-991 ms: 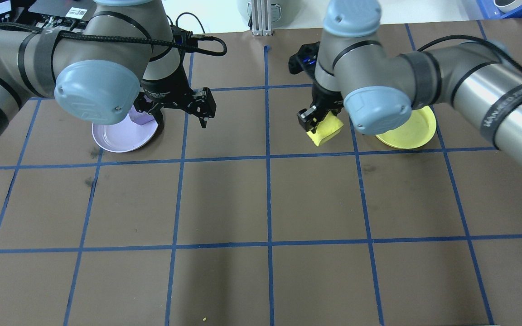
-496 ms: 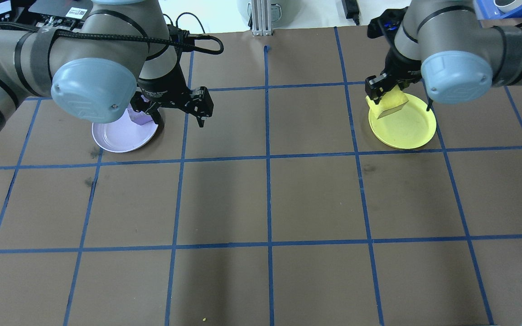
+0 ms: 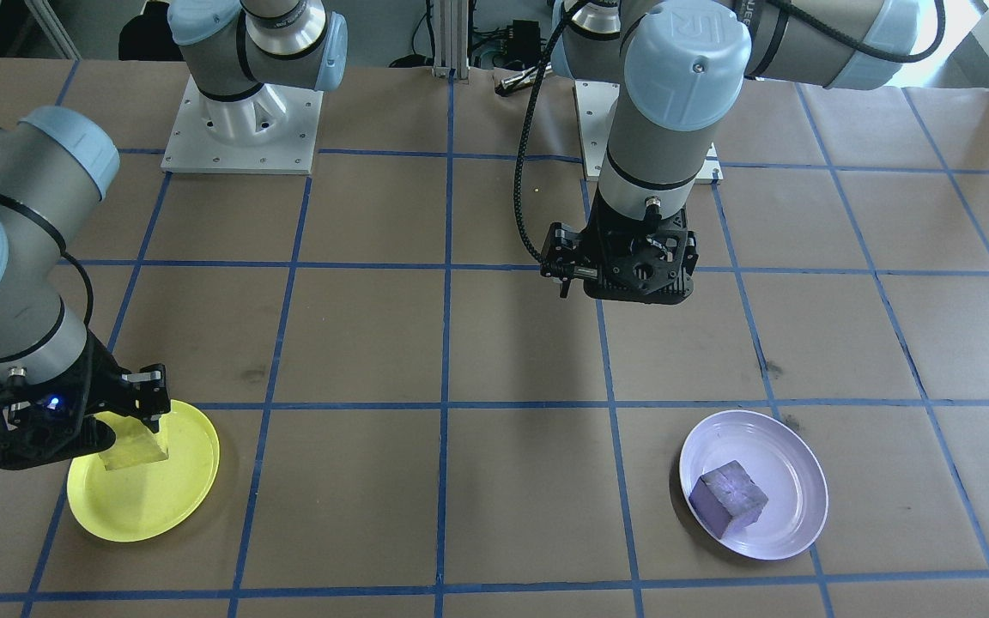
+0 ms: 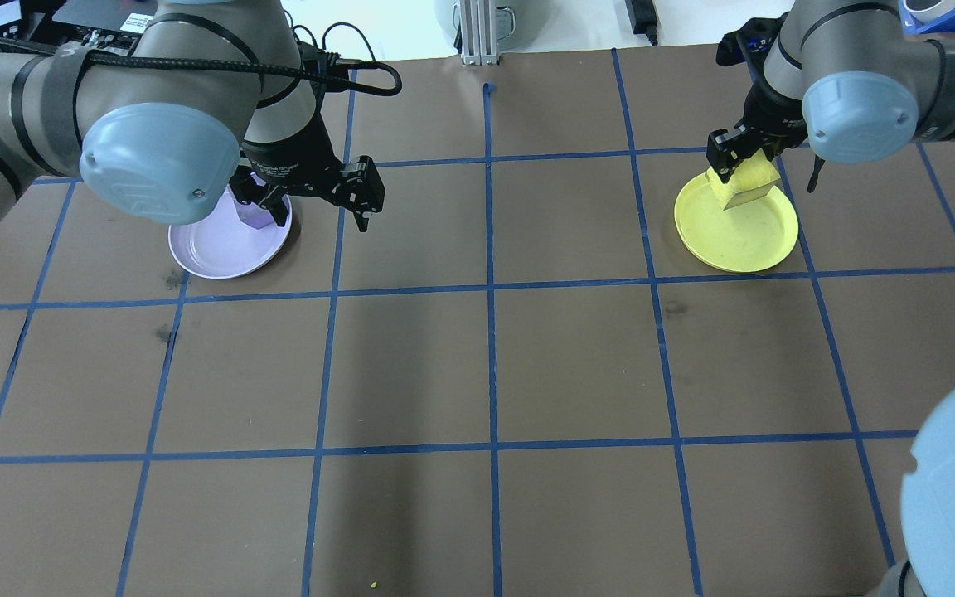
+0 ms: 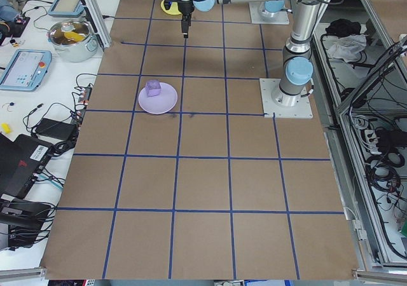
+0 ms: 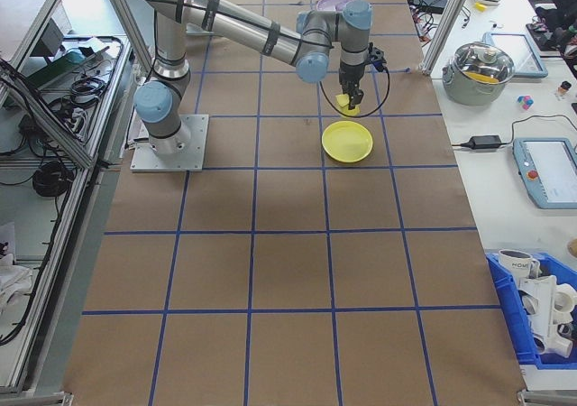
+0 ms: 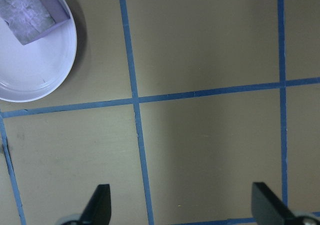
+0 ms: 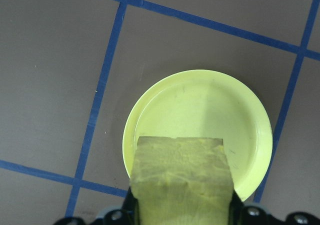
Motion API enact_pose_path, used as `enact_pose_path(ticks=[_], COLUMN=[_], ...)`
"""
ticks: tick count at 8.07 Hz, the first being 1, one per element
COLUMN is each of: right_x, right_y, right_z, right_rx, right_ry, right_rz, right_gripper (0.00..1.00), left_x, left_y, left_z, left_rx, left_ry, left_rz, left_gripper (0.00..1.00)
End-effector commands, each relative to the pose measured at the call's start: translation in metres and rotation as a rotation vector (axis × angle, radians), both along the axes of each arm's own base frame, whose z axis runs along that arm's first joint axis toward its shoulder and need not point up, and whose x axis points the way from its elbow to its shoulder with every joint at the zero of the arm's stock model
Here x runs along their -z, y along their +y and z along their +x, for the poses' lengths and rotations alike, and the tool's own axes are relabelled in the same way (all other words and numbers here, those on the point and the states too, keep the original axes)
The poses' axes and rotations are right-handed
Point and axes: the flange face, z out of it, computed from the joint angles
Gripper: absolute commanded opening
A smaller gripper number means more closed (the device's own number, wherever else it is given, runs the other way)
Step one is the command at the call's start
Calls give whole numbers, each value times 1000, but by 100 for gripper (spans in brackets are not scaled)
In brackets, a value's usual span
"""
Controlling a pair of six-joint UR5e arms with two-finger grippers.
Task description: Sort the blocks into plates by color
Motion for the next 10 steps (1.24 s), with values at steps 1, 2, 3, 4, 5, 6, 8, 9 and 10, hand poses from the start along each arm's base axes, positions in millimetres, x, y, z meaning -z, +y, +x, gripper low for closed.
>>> enact_pose_path(ticks=[1, 2, 3, 4, 5, 6, 8, 9, 10], right_x=[53, 69, 79, 82, 84, 82, 61, 37, 3], right_y=[-21, -22, -22, -20, -18, -17, -15, -10, 1], right_z=[-13, -16, -17, -17, -18, -18, -18, -18, -15], right_rx=[-6, -22, -36, -36, -33, -29, -25, -22, -17], right_ry=[-11, -16, -16, -18, -19, -19, -10, 3, 1], right_rz=[72, 102, 121, 139, 144, 142, 111, 78, 54], right_gripper=[0, 0, 2, 24, 82, 100, 100, 100, 100], left_x=[-8, -5, -3, -3, -5, -7, -5, -5, -5], left_y=[4, 4, 2, 2, 4, 4, 3, 3, 3], left_z=[2, 3, 2, 2, 3, 3, 2, 2, 2], left_rx=[-3, -4, -4, -4, -4, -4, -4, -4, -4], left_ry=[3, 3, 7, 4, 3, 4, 8, 8, 8], left_rz=[-11, 0, 4, 3, 0, -4, 1, 1, -1], left_gripper=[100, 100, 100, 100, 100, 100, 100, 100, 100])
